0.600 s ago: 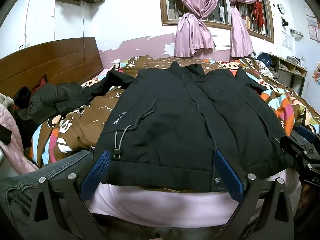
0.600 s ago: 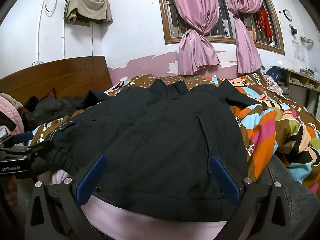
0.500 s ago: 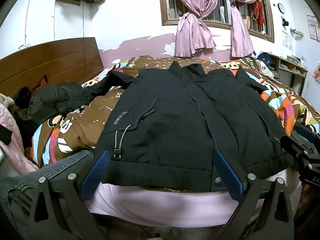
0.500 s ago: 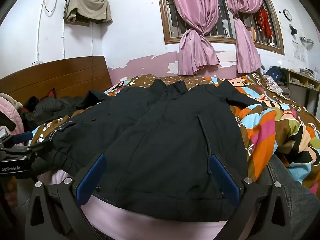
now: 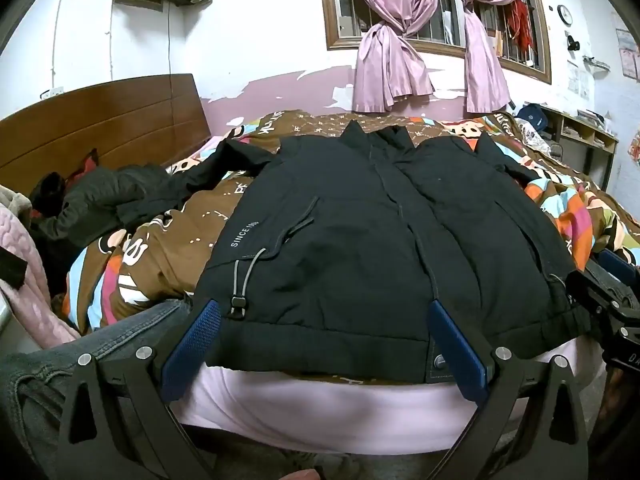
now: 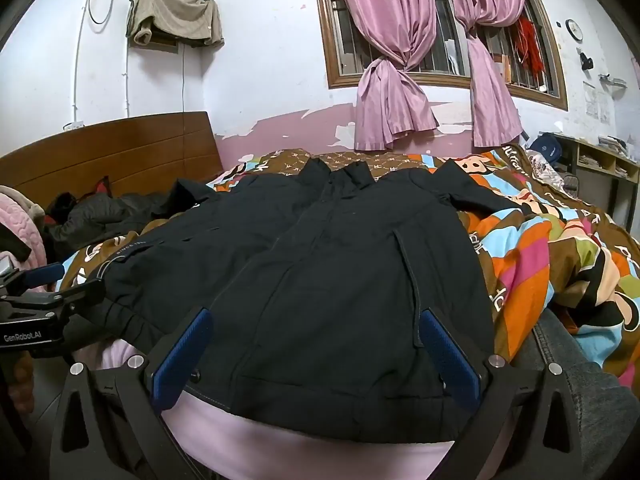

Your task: Fold large clothes

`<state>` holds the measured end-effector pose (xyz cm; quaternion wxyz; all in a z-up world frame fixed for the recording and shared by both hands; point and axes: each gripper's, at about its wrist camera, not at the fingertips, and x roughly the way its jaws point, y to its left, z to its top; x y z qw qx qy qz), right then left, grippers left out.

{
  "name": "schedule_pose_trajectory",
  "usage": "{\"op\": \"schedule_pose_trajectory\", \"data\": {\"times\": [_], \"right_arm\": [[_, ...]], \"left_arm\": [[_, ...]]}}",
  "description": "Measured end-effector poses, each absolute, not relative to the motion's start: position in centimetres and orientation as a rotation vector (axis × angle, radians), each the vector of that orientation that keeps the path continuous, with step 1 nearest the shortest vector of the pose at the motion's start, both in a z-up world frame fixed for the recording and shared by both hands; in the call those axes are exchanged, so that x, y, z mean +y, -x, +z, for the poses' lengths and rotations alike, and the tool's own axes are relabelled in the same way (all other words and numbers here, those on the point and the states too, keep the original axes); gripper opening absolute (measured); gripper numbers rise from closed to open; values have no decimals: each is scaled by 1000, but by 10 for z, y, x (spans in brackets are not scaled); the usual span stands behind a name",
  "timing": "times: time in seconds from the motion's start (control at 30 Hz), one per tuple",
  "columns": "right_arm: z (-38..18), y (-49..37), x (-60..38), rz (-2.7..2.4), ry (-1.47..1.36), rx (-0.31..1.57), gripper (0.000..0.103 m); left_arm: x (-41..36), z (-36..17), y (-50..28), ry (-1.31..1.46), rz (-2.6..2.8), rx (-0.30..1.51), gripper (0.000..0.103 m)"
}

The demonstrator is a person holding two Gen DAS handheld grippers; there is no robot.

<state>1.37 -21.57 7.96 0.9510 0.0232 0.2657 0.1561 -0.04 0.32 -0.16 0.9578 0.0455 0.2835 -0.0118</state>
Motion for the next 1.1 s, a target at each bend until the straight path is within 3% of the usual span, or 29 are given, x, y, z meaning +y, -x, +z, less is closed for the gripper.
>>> {"op": "schedule_pose_trajectory", "data": {"times": [1.1], "right_arm": [[77, -15, -216, 317, -45, 545, 103]], "left_arm": [[3, -2, 1, -94, -21, 582, 101]]}}
